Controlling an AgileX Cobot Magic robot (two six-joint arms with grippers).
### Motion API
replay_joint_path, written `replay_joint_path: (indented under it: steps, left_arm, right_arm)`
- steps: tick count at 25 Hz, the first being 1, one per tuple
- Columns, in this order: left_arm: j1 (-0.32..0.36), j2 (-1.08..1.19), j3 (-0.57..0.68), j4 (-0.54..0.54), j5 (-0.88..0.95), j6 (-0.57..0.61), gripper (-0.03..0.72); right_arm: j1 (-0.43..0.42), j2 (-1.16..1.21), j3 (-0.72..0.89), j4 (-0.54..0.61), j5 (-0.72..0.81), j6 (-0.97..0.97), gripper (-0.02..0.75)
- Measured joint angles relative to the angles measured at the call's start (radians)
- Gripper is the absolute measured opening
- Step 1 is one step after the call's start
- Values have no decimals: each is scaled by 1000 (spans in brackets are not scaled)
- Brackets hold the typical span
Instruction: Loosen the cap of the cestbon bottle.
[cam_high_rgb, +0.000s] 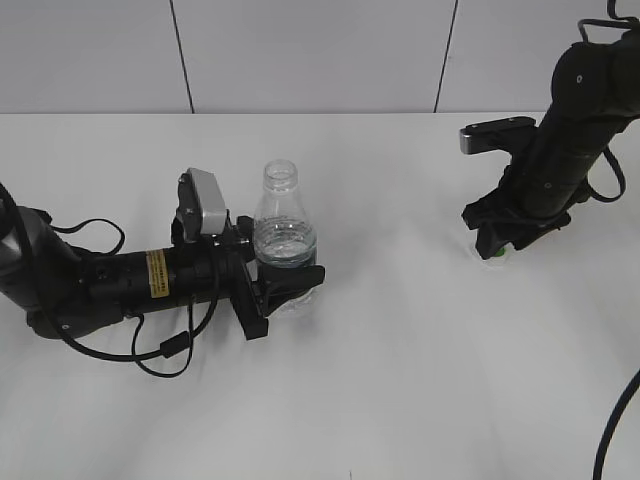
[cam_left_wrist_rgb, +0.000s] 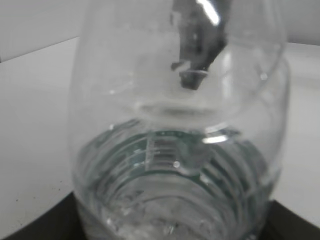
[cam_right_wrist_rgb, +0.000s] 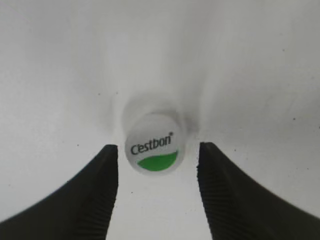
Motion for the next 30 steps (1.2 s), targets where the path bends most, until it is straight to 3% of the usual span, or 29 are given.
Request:
replay_joint_path:
  steps: [6, 8, 17, 24, 30]
  left_arm:
    - [0, 0, 0, 0, 0, 0, 406]
    - [0, 0, 0, 0, 0, 0, 406]
    - [0, 0, 0, 0, 0, 0, 406]
    - [0, 0, 0, -1, 0, -19, 406]
    - [0, 5, 0, 8, 39, -57, 493]
  right_arm:
    - [0, 0, -1, 0, 28, 27, 571]
    - [0, 0, -16, -1, 71, 44, 591]
    - [-44, -42, -180, -19, 190, 114, 596]
    - [-80, -45, -194, -31, 244, 120, 594]
    - [-80, -49, -194, -31, 251, 114, 591]
